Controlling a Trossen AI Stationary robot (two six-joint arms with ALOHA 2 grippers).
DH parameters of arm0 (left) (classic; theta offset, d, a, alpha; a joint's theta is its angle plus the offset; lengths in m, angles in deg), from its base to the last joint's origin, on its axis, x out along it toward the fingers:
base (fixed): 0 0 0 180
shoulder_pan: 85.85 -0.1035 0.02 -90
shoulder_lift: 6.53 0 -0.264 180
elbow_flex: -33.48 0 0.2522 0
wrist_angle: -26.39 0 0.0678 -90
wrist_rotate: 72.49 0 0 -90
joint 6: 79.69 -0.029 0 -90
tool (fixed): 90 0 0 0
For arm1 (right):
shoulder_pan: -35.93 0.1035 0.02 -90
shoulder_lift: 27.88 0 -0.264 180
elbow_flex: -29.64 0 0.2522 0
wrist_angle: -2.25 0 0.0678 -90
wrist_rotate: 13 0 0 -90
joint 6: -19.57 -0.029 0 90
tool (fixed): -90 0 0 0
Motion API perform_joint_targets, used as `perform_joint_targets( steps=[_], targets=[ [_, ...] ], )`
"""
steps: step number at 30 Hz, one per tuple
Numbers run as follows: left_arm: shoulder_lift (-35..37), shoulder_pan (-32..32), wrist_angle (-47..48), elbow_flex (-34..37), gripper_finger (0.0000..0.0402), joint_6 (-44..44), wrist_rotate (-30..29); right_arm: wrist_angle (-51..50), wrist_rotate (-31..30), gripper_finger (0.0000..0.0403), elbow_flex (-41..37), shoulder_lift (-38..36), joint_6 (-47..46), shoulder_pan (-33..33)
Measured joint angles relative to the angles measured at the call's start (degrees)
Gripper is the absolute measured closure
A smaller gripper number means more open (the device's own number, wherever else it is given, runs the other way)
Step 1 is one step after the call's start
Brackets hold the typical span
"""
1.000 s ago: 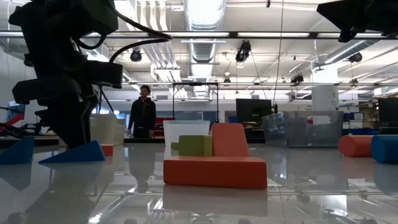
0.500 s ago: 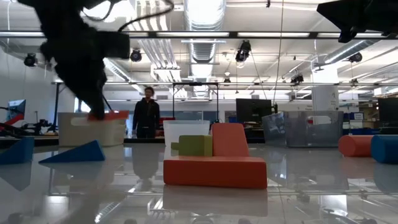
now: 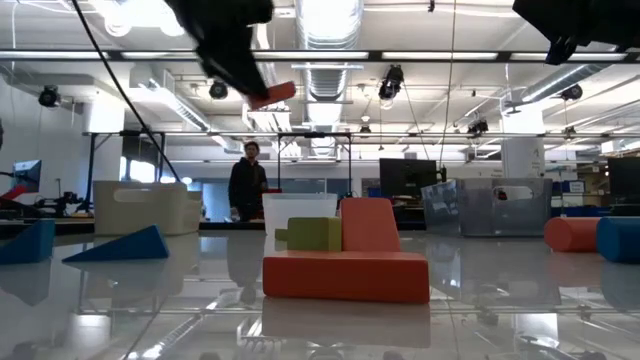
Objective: Sort & place blocks by color
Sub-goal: Put the orange block into the transparent bin
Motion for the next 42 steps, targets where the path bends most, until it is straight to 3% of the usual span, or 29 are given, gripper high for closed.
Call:
perform_joint_targets(
  steps=[11,24,42],
  targets=[
    [-12.7,-14.7,-0.7,-12.2,0.0291,-22.5,2.6,-13.0,0.0,0.0385,5.8,0.0,-4.4,0.0],
    [-24.8,-27.6,-5.9,-13.6,0.0277,-35.9,3.4,-18.2,0.0,0.0385,7.7,0.0,-6.8,0.0],
    [-29.6,-31.5,-10.9,-13.6,0.0273,-37.5,6.0,-18.8,0.0,0.0385,7.7,0.0,-6.8,0.0]
  ],
)
